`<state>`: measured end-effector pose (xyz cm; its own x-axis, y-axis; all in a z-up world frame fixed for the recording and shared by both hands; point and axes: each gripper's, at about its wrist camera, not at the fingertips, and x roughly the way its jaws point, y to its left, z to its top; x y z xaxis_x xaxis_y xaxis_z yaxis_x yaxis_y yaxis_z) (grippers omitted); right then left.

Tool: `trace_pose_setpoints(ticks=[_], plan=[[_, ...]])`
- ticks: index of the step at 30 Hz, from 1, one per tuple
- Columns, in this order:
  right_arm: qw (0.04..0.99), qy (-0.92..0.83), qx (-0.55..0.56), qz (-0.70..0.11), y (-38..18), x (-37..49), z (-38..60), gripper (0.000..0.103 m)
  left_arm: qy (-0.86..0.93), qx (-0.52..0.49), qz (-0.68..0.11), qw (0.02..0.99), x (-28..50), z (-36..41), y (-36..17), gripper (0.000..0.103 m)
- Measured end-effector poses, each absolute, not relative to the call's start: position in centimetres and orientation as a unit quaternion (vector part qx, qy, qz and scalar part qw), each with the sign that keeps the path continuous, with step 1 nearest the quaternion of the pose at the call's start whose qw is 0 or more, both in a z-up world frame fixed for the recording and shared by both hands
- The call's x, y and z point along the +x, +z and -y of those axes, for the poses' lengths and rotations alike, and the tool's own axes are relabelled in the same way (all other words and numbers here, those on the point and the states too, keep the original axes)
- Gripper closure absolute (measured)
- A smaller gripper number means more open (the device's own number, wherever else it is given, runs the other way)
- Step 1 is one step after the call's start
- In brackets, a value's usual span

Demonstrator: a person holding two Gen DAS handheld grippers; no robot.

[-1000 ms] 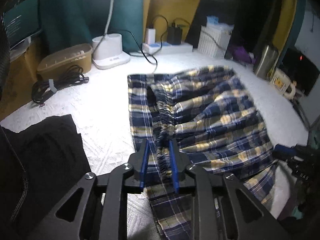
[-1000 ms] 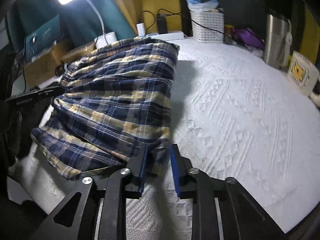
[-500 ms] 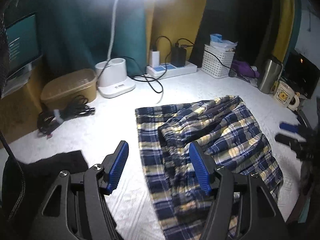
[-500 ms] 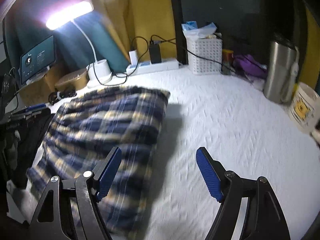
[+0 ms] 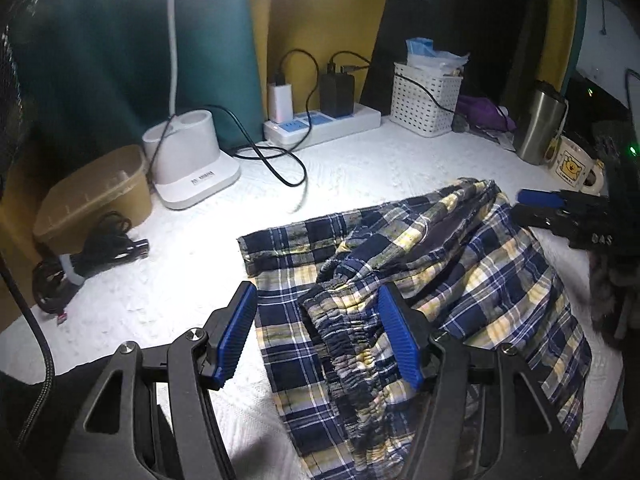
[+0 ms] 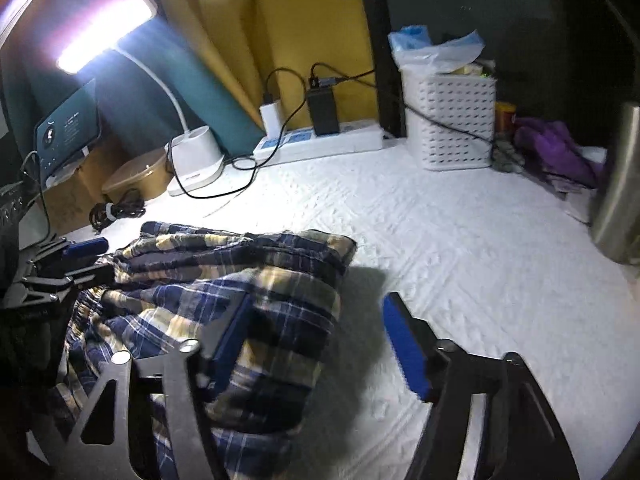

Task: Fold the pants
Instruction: 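Open the left gripper and lift both grippers off the folded pants, then pinch the elastic waistband with the left gripper and tug it taut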

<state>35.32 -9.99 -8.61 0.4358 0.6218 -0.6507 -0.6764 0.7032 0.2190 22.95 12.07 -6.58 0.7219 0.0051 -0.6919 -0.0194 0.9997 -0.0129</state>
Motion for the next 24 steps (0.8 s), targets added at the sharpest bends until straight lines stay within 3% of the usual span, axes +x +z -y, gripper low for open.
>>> trace_pose_setpoints(ticks=[2, 3, 5, 9, 24], plan=[[0.832, 0.406, -0.014, -0.378, -8.8, 35.9, 9.7, 0.04, -0.001, -0.009, -0.374, 0.928, 23.0, -12.2, -6.9, 0.042], [0.826, 0.413, -0.011, -0.384, -9.0, 36.3, 9.4, 0.054, -0.008, -0.009, -0.368, 0.93, 23.0, -12.2, -7.0, 0.053], [0.82, 0.419, -0.024, -0.39, -9.3, 36.6, 8.6, 0.064, -0.026, -0.011, -0.376, 0.926, 23.3, -12.2, -7.3, 0.068], [0.808, 0.443, -0.007, -0.389, -8.5, 37.0, 8.2, 0.078, -0.026, -0.01, -0.378, 0.925, 23.5, -12.2, -7.3, 0.074], [0.831, 0.399, -0.062, -0.381, -8.3, 38.6, 4.7, 0.081, -0.003, -0.021, -0.38, 0.925, 24.9, -13.3, -7.1, 0.074]])
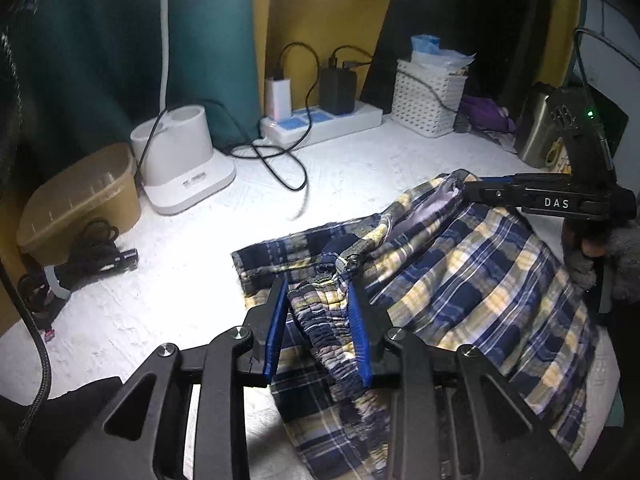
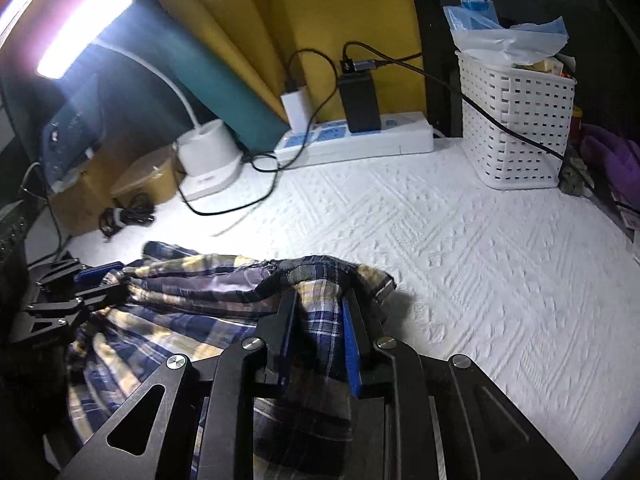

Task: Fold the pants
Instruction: 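Pinch the elastic waistband with the left gripper and tug it taut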

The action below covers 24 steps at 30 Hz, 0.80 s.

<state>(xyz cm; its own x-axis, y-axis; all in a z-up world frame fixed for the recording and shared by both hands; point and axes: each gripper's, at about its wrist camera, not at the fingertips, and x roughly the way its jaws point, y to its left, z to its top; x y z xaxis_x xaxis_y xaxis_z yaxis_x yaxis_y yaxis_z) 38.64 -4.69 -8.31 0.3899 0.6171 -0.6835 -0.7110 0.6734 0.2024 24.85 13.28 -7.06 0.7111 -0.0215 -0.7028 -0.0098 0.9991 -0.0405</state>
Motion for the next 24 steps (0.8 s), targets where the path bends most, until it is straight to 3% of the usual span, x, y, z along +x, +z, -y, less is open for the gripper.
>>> trace_pose_setpoints(ticks=[7, 9, 11, 19, 22, 24], plan=[[0.843, 0.374, -0.085, -0.377, -9.1, 39.4, 3.9, 0.081, 0.003, -0.023, -0.398, 0.917, 25.6, -13.6, -8.9, 0.074], [0.852, 0.354, -0.094, -0.373, -9.0, 39.7, 4.0, 0.064, 0.003, -0.024, -0.398, 0.917, 25.7, -13.7, -8.9, 0.074], [0.858, 0.342, -0.087, -0.372, -8.9, 40.2, 4.7, 0.058, 0.005, -0.024, -0.398, 0.917, 25.7, -13.8, -8.9, 0.073], [0.885, 0.287, -0.052, -0.364, -7.1, 40.4, 9.4, 0.057, 0.022, -0.039, -0.388, 0.921, 24.8, -14.2, -7.0, 0.069], [0.882, 0.301, -0.045, -0.359, -6.4, 39.2, 10.7, 0.055, 0.027, -0.037, -0.378, 0.925, 24.2, -13.9, -6.1, 0.061], [0.877, 0.316, -0.047, -0.359, -6.4, 38.1, 10.8, 0.055, 0.026, -0.041, -0.368, 0.928, 23.6, -13.8, -5.5, 0.045]])
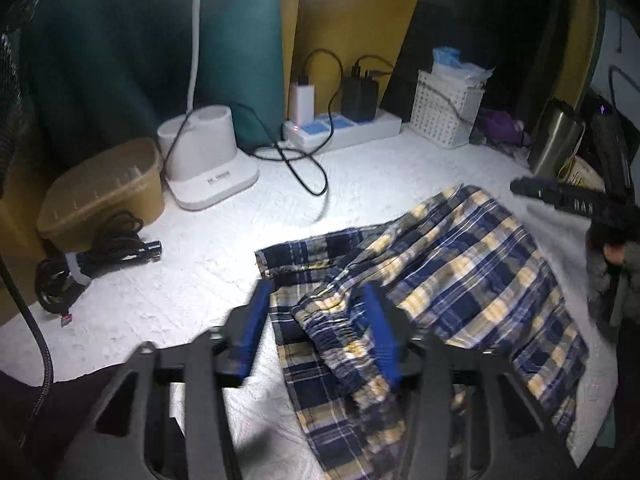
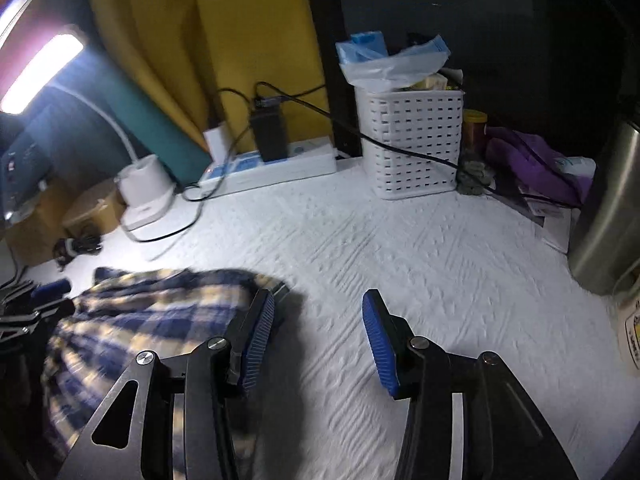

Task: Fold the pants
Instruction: 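Pinch the elastic waistband with the left gripper and tug it taut, then open the left gripper and move both grippers over the pants bundle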

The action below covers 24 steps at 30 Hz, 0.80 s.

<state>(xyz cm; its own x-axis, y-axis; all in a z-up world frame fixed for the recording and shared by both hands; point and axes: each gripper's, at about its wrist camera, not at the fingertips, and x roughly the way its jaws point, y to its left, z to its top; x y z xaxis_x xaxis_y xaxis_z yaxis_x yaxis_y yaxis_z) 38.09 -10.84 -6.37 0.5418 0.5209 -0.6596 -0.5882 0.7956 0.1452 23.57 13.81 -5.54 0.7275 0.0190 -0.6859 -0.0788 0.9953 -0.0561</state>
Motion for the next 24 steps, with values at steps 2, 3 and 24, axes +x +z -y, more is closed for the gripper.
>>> trace_pose_setpoints(ticks=[2, 3, 24], plan=[[0.871, 0.328, -0.056, -0.361, -6.7, 37.3, 10.2, 0.055, 0.023, -0.047, -0.359, 0.932, 23.0, -13.6, -5.2, 0.043], [0.867, 0.335, -0.067, -0.364, -7.2, 36.7, 9.7, 0.055, 0.021, -0.046, -0.361, 0.931, 23.0, -13.4, -5.3, 0.043], [0.861, 0.324, -0.078, -0.385, -9.7, 32.3, 12.5, 0.047, 0.035, -0.052, -0.374, 0.925, 20.5, -13.6, -6.2, 0.032]])
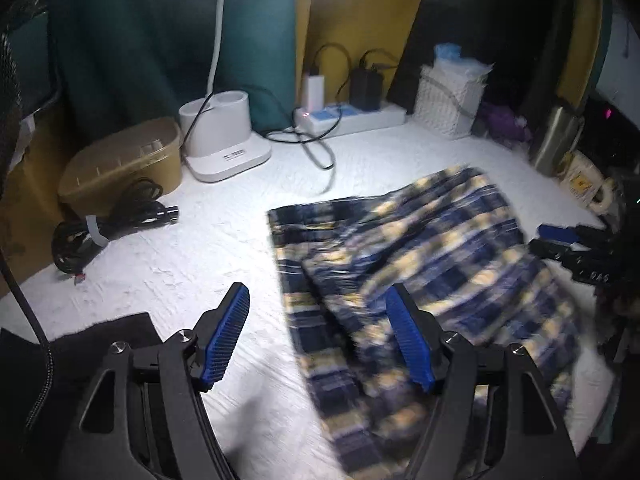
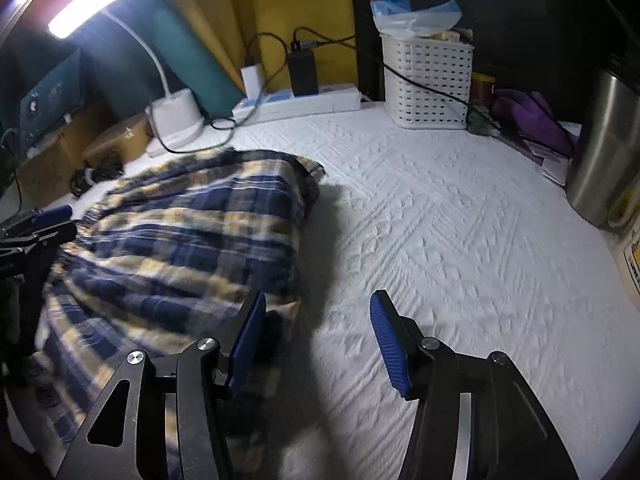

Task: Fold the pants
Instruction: 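Open the left gripper and move both grippers over the pants bundle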

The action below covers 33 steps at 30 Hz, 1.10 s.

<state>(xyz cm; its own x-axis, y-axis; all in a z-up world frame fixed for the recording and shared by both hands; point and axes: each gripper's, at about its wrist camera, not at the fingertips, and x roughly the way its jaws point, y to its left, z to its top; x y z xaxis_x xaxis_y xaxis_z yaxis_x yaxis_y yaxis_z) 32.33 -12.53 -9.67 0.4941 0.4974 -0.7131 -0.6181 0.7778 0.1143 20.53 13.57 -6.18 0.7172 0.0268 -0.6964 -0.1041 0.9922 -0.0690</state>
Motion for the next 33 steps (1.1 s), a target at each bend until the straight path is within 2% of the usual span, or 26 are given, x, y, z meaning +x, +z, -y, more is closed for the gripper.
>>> trace_pose_setpoints(ticks=[2, 6, 10, 13, 15, 33], plan=[[0.859, 0.332, -0.08, -0.382, -9.3, 31.3, 12.5, 0.046, 0.024, -0.053, -0.378, 0.924, 20.0, -12.9, -6.2, 0.032], [0.85, 0.347, -0.098, -0.385, -9.7, 29.3, 11.8, 0.036, 0.016, -0.07, -0.407, 0.91, 19.8, -12.1, -7.8, 0.032], [0.847, 0.337, -0.13, -0.391, -11.0, 28.1, 11.7, 0.036, 0.027, -0.087, -0.428, 0.899, 19.5, -12.4, -9.6, 0.032], [0.845, 0.328, -0.148, -0.394, -12.0, 27.5, 12.3, 0.035, 0.03, -0.087, -0.429, 0.899, 19.0, -12.8, -10.1, 0.026], [0.846, 0.326, -0.145, -0.396, -12.0, 27.4, 12.9, 0.03, 0.032, -0.086, -0.427, 0.9, 18.8, -13.1, -10.2, 0.024], [0.874, 0.305, -0.091, -0.368, -8.6, 31.9, 14.4, 0.028, 0.02, -0.077, -0.39, 0.917, 22.7, -13.5, -7.2, 0.024]])
